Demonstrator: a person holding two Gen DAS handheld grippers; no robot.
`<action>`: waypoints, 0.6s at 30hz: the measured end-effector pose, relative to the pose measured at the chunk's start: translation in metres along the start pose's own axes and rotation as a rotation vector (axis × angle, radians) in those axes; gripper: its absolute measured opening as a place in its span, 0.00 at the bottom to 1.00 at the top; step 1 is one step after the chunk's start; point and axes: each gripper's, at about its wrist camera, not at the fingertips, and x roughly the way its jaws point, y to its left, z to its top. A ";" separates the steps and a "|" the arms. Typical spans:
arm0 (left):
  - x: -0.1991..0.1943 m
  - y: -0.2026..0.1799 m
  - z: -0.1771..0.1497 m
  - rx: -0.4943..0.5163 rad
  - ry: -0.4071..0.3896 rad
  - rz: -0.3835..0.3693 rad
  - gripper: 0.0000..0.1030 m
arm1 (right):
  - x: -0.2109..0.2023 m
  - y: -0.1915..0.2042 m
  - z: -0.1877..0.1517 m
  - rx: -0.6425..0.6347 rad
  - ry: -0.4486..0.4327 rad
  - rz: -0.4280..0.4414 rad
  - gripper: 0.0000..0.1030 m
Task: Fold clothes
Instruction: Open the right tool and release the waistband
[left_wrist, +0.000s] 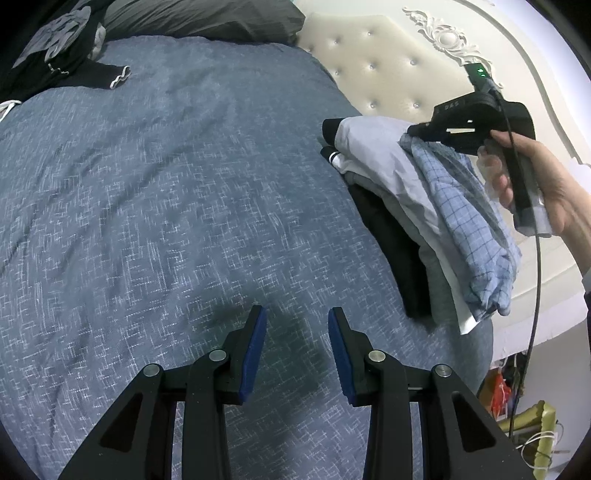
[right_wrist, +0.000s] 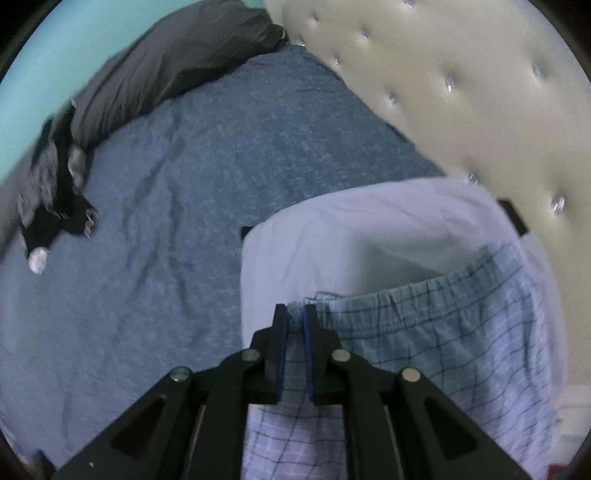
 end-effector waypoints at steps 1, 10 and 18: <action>0.000 -0.001 -0.001 0.001 0.000 -0.002 0.37 | -0.005 -0.002 0.000 0.007 -0.013 0.016 0.09; -0.010 -0.013 0.000 0.022 -0.002 -0.011 0.37 | -0.060 -0.033 -0.007 0.019 -0.110 0.107 0.13; -0.019 -0.029 -0.005 0.047 0.004 -0.025 0.37 | -0.106 -0.116 -0.075 -0.039 -0.126 0.003 0.14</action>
